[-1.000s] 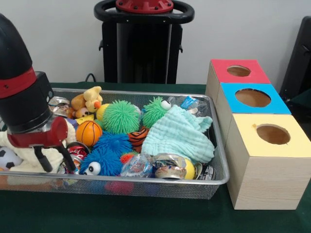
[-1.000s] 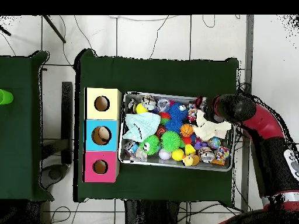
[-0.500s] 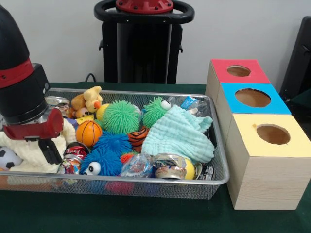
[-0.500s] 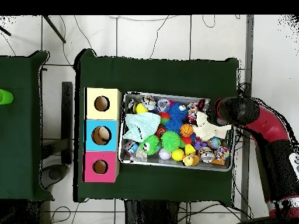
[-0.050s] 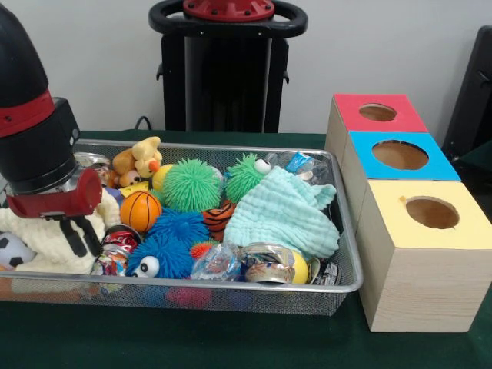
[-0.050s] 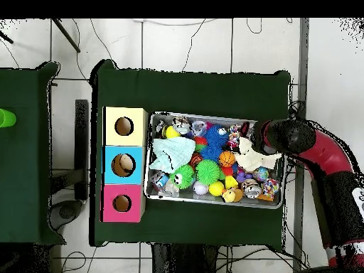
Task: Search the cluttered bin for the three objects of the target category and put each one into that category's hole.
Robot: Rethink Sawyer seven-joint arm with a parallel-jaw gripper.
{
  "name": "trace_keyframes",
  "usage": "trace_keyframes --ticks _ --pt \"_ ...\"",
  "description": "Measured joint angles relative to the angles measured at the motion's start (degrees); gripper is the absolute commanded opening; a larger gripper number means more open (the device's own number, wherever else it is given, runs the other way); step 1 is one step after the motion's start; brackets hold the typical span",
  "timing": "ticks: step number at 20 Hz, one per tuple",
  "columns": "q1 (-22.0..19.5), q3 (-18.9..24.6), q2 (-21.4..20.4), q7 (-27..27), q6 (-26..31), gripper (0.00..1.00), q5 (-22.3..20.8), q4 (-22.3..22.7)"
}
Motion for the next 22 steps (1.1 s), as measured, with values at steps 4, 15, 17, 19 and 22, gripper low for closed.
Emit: trace_keyframes --ticks 4,15,17,19,22 --pt "0.01 0.06 -0.21 0.0 -0.01 1.0 -0.03 0.59" --pt "0.07 0.17 -0.74 0.0 -2.93 1.0 -0.16 2.51" --pt "0.19 0.17 -0.72 0.0 -4.59 1.0 -0.16 2.71" --pt "0.32 0.17 -0.68 0.0 -6.14 1.0 -0.16 2.75" --pt "0.65 0.17 -0.44 0.0 -9.23 1.0 -0.16 2.82"
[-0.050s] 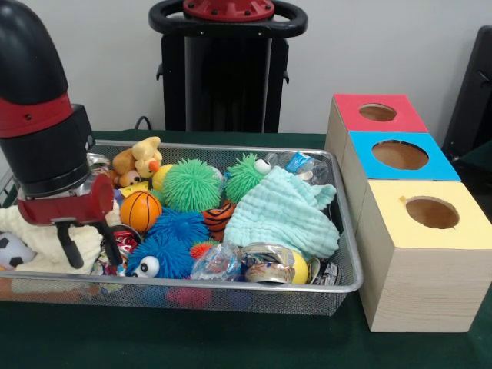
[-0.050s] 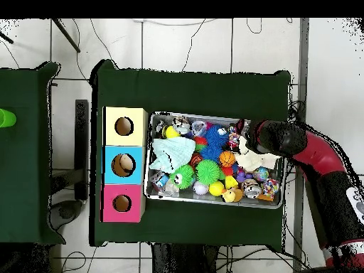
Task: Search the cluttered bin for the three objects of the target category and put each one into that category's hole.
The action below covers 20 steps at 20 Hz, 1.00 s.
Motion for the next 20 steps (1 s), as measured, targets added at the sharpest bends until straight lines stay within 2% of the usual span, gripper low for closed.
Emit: trace_keyframes --ticks 4,20 --pt "0.43 0.0 0.5 0.0 -2.92 1.0 -0.35 0.05" --pt "3.13 -2.19 -1.38 0.01 -4.12 1.0 -3.61 0.24"
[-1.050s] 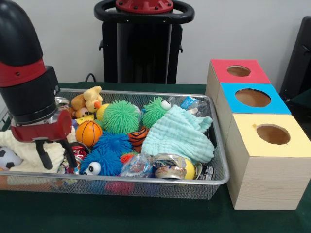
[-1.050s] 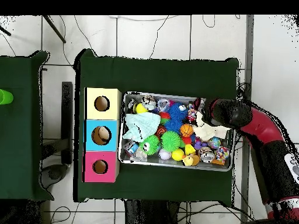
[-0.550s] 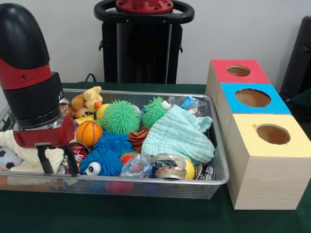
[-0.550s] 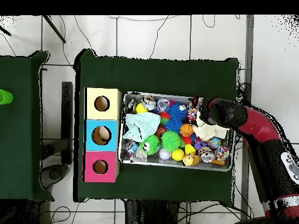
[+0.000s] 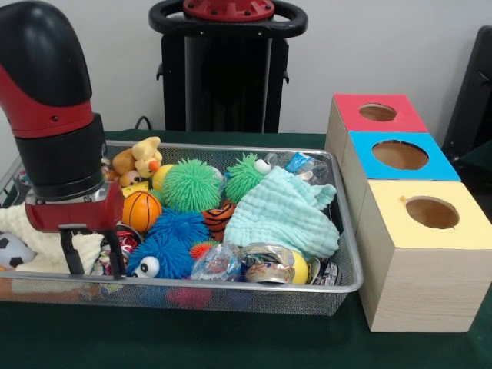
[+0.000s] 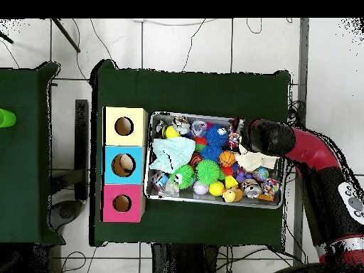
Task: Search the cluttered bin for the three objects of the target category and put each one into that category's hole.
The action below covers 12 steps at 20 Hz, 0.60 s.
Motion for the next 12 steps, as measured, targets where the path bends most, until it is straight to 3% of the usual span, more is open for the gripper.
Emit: trace_keyframes --ticks 8,9,12 --pt "1.09 -1.17 -0.49 -0.01 -0.52 1.0 -0.08 0.07" --pt "1.12 -1.15 -0.51 -0.01 -0.5 0.0 -0.06 0.12" --pt "1.22 -1.11 -0.56 -0.01 -0.51 0.0 0.02 0.29"
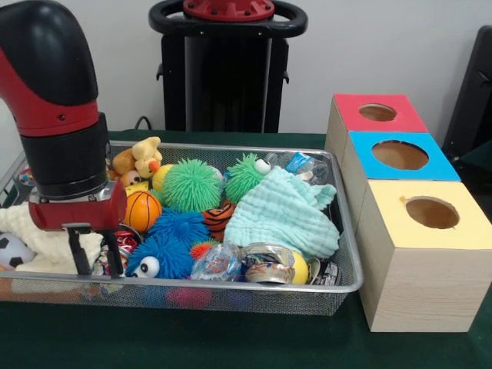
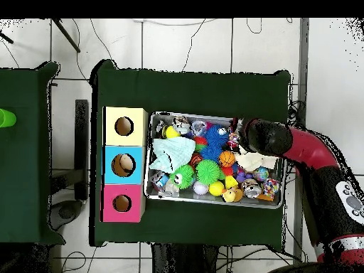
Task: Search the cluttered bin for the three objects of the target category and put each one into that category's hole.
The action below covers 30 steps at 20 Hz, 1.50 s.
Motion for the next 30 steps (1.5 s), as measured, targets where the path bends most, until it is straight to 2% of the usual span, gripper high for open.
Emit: trace_keyframes --ticks 19,20,30 --pt "0.59 -0.1 -0.42 0.0 -1.36 0.0 -0.42 1.15" --pt "0.58 -0.14 -0.41 0.0 -1.38 1.0 -0.46 1.16" --pt "0.56 -0.33 1.18 0.0 -2.75 1.0 -0.75 1.6"
